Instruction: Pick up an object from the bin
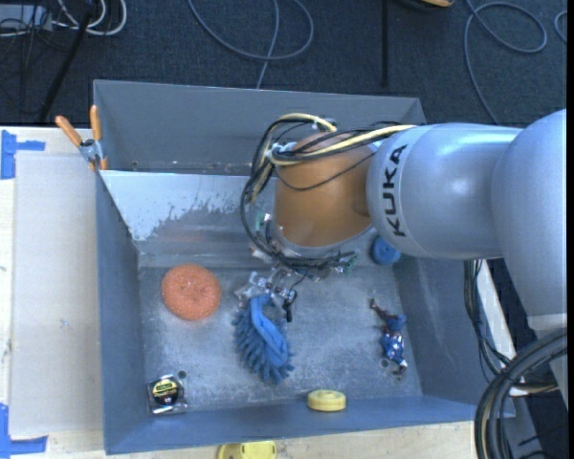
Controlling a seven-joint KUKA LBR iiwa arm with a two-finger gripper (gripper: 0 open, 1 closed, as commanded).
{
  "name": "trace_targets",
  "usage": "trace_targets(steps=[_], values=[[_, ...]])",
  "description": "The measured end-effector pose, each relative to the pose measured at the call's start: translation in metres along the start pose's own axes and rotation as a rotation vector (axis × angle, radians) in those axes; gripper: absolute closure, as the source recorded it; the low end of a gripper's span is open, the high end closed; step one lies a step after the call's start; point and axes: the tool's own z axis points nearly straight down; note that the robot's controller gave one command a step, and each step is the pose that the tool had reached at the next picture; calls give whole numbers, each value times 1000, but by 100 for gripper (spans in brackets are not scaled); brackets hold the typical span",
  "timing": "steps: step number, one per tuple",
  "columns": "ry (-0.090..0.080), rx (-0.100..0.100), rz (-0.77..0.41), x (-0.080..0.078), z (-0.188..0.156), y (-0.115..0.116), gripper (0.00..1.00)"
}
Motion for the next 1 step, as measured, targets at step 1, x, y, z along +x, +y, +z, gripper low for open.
trace_targets(steps=[1], values=[[2,-1,-2,-3,-8,14,100]])
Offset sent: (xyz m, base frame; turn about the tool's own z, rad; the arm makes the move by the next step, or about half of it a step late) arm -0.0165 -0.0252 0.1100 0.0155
